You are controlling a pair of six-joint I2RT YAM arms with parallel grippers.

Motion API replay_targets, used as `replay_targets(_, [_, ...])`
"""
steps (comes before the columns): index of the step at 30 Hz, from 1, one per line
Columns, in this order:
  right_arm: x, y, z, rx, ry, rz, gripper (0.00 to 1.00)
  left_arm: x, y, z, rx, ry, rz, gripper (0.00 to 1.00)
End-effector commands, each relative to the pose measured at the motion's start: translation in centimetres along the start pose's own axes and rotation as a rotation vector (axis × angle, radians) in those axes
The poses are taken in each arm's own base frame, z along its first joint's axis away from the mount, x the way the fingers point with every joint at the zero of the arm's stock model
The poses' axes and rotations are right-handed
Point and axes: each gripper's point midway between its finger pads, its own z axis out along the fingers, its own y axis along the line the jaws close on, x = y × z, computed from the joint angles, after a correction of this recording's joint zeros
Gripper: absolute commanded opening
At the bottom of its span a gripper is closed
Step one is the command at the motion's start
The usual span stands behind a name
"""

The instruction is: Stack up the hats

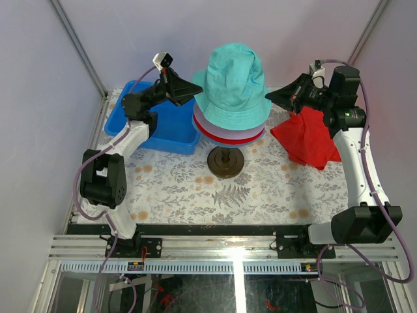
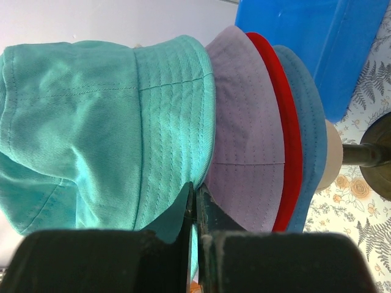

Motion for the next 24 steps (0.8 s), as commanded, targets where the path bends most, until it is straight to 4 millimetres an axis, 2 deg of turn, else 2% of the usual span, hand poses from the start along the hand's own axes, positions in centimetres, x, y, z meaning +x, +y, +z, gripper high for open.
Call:
replay_targets(1, [0.3, 1.6, -0.1, -0.031, 0.017, -0.039, 0.00, 0.1, -0.8, 0.0, 0.073, -0.004, 0.019, 0.00])
replay_targets(5, [0.4, 1.3, 0.0, -0.025, 0.021, -0.038, 0.00, 0.1, 0.5, -0.3, 0.036, -0.021, 0.001, 0.00])
replay_targets(12, [0.7, -0.4, 0.3, 0.011, 0.026, -0.036, 0.00, 1.1, 4.7, -2.4, -0.006, -0.057, -0.082, 0.00])
replay_targets(17, [1.2, -2.6, 0.5, 0.055, 0.035, -0.024, 0.00, 2.2, 7.0, -3.6, -0.027, -0.057, -0.118, 0.00])
replay_targets(24, [3.3, -7.4, 0.4, 0.144, 0.067, 0.000, 0.00, 3.3, 9.9, -4.9, -0.073, -0.058, -0.163, 0.00])
